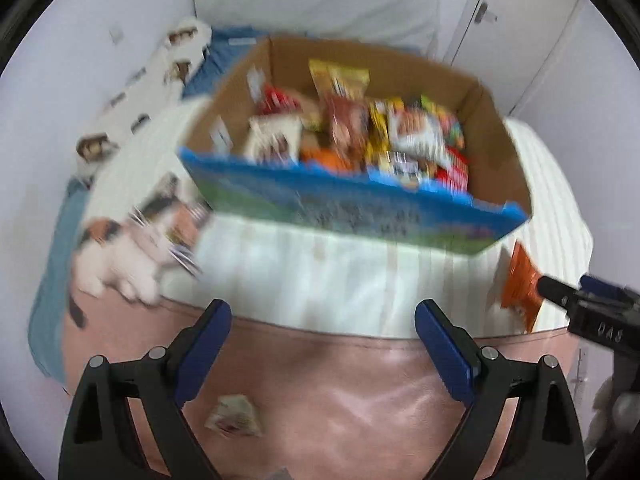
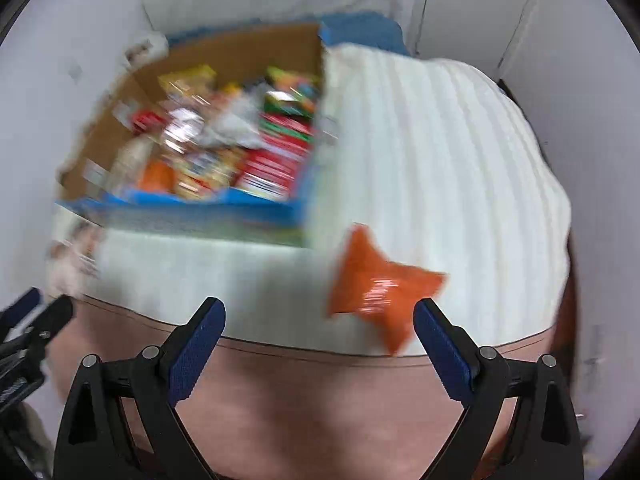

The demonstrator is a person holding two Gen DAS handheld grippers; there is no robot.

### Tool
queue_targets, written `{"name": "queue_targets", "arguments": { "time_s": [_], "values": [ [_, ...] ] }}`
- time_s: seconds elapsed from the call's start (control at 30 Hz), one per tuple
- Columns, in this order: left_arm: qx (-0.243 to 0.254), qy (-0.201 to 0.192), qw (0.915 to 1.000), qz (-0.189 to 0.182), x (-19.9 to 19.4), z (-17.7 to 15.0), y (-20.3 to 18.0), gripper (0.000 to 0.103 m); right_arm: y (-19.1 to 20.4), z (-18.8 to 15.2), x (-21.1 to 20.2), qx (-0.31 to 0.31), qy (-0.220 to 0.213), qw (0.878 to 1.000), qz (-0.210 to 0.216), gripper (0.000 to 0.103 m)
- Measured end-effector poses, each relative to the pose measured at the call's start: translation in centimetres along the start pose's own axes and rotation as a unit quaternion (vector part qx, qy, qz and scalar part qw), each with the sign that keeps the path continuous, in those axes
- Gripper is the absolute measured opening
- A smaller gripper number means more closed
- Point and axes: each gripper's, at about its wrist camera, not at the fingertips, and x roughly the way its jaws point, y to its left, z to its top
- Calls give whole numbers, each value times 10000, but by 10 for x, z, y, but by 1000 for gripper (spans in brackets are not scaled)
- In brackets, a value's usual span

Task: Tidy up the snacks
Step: 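Grasp the orange bag with right tool while left tool grasps white-green packet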

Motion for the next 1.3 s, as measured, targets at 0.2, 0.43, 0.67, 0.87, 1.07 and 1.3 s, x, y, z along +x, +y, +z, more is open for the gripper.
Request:
{"name": "queue_targets", "arguments": {
  "time_s": [0.2,0.43,0.67,0.87,1.07,1.3],
  "values": [
    [76,540,9985,-70,58,-10,-35,94,-16,14,60,-997,600,9905,-737,97],
    [145,701,9974,-127,80,-15,-55,94,-11,24,110,-1513,1058,9801,-730,94],
    [220,715,9972,4,76,-24,-46,94,-24,9,115,-710,1363,9875,-348,70],
    [203,797,9965,158,68,-44,-12,94,-44,-34,106,1145,1504,9794,711,70],
    [-245,1035,9937,346,63,-66,51,94,-29,-70,102,2272,1421,9534,1388,70],
    [-1158,1404,9832,142,60,-89,125,94,21,-87,90,1011,1265,9824,933,92]
  ]
}}
